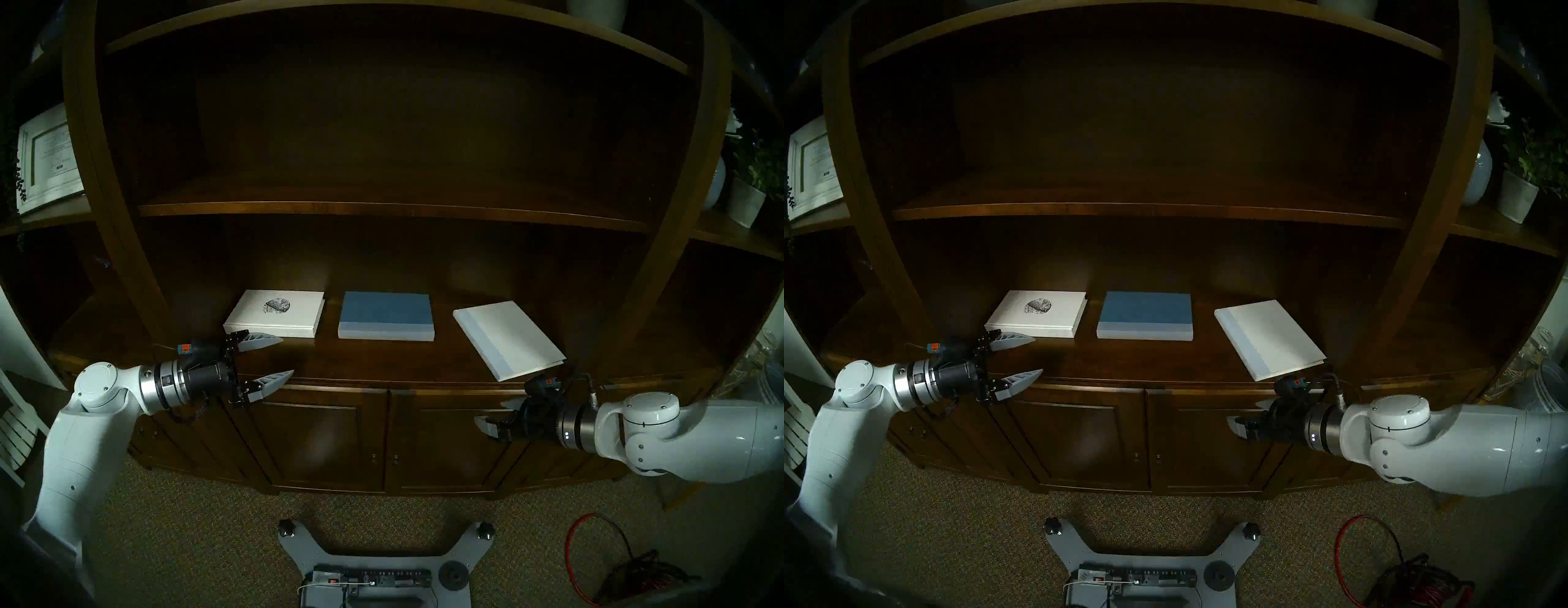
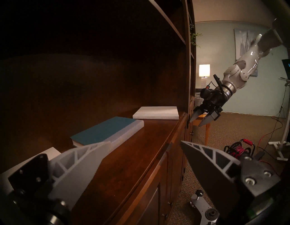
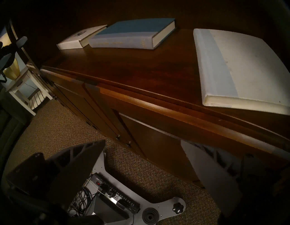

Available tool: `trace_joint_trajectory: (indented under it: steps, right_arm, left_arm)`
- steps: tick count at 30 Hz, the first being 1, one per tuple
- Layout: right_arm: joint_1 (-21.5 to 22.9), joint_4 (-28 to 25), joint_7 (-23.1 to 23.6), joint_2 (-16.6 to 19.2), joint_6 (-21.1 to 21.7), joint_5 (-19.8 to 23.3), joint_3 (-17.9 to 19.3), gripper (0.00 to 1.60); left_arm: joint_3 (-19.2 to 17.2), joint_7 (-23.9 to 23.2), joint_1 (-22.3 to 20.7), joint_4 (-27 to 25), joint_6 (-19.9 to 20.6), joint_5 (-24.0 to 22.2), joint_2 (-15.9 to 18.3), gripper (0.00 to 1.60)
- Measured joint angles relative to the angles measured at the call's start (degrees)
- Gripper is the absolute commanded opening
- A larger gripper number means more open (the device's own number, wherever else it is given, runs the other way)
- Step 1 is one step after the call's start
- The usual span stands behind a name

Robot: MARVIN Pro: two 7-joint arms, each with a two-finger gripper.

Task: Close the books and align them horizontally on the shelf

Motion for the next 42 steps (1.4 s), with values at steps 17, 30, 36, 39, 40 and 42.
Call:
trace_joint_trajectory:
  steps: [17,30,36,39,40,42]
  right_arm:
    - [0.0,0.0,0.0,0.0,0.0,0.0,0.0,1.6]
    - [0.1,0.0,0.0,0.0,0.0,0.0,0.0,1.6]
    - [0.1,0.0,0.0,0.0,0.0,0.0,0.0,1.6]
    - [0.1,0.0,0.0,0.0,0.0,0.0,0.0,1.6]
    - [0.1,0.0,0.0,0.0,0.0,0.0,0.0,1.6]
    - [0.1,0.0,0.0,0.0,0.0,0.0,0.0,1.6]
  left_arm:
    - [5.9,9.7,-1.2,-7.6,4.9,0.9,-6.3,1.6]
    - [7.1,16.9,-1.6,-10.2,8.8,4.3,-8.3,1.6]
    - [7.4,17.4,-2.1,-10.2,10.3,4.3,-8.9,1.6]
    - [7.4,17.4,-2.2,-10.2,10.5,4.3,-8.9,1.6]
    - [7.4,17.4,-2.3,-10.2,10.6,4.3,-9.0,1.6]
    - [7.4,17.4,-2.3,-10.3,10.6,4.3,-9.1,1.6]
